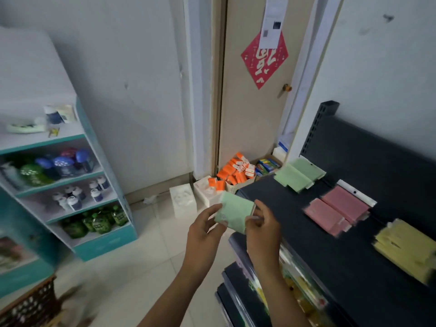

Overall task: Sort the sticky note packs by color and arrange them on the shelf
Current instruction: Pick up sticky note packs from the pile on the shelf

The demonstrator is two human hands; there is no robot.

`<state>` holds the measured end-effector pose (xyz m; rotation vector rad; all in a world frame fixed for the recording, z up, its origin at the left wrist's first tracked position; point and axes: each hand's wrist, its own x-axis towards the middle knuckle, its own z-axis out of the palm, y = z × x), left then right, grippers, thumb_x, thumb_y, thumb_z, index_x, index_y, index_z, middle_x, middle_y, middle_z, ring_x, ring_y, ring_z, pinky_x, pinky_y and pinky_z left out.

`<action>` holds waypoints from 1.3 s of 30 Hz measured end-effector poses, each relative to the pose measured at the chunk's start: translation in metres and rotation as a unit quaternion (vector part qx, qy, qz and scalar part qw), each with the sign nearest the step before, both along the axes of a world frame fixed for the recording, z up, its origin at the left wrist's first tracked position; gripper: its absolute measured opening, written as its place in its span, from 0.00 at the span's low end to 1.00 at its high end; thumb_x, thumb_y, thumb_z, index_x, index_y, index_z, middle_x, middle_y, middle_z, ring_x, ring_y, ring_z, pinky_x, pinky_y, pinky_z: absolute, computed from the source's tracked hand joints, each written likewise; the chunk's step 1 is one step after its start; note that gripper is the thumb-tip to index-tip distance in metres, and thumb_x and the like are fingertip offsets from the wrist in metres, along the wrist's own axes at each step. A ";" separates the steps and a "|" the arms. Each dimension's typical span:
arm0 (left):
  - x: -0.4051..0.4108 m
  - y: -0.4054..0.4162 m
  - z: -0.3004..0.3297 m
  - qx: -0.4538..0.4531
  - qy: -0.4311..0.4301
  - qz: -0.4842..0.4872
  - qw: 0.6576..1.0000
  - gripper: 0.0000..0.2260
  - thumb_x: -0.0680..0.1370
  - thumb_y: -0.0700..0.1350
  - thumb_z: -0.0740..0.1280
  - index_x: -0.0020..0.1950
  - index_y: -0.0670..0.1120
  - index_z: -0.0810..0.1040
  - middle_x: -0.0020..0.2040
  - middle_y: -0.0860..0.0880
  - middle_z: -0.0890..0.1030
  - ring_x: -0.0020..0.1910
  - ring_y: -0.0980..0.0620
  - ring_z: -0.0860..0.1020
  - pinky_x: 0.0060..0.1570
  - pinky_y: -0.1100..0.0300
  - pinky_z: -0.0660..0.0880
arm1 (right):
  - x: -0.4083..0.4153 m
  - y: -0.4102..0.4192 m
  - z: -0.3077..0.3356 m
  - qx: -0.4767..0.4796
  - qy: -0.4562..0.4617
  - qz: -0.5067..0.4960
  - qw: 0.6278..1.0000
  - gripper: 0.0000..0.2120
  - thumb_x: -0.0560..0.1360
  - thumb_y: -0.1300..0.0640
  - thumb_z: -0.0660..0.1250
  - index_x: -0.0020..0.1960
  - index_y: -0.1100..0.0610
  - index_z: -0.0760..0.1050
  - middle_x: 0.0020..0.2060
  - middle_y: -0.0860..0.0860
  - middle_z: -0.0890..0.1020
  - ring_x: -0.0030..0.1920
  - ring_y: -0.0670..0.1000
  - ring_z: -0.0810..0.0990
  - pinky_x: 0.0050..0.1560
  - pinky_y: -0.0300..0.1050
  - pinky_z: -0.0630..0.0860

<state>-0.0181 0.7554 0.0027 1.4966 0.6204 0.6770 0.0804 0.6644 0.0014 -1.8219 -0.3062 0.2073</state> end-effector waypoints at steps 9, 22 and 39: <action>0.049 0.078 0.021 0.059 0.045 -0.018 0.997 0.20 0.79 0.39 0.68 0.68 0.57 0.76 0.60 0.67 0.78 0.60 0.69 0.75 0.50 0.75 0.73 | 0.061 0.072 0.002 0.032 0.024 0.004 0.999 0.24 0.78 0.68 0.64 0.71 0.51 0.73 0.58 0.52 0.81 0.56 0.54 0.81 0.45 0.48 0.82; 0.155 0.085 0.021 0.105 0.072 -0.187 0.974 0.21 0.77 0.46 0.69 0.67 0.65 0.71 0.63 0.65 0.77 0.61 0.68 0.73 0.53 0.71 0.73 | 0.143 0.056 -0.009 0.051 0.020 -0.160 0.986 0.27 0.76 0.67 0.68 0.71 0.48 0.71 0.57 0.51 0.80 0.53 0.52 0.81 0.52 0.55 0.82; 0.245 0.104 -0.023 0.215 0.051 -0.396 0.891 0.15 0.78 0.38 0.70 0.60 0.55 0.77 0.43 0.68 0.76 0.45 0.76 0.75 0.43 0.80 0.69 | 0.152 0.061 -0.041 -0.184 -0.046 -0.298 0.935 0.16 0.75 0.68 0.69 0.61 0.59 0.79 0.56 0.50 0.76 0.58 0.51 0.75 0.60 0.39 0.69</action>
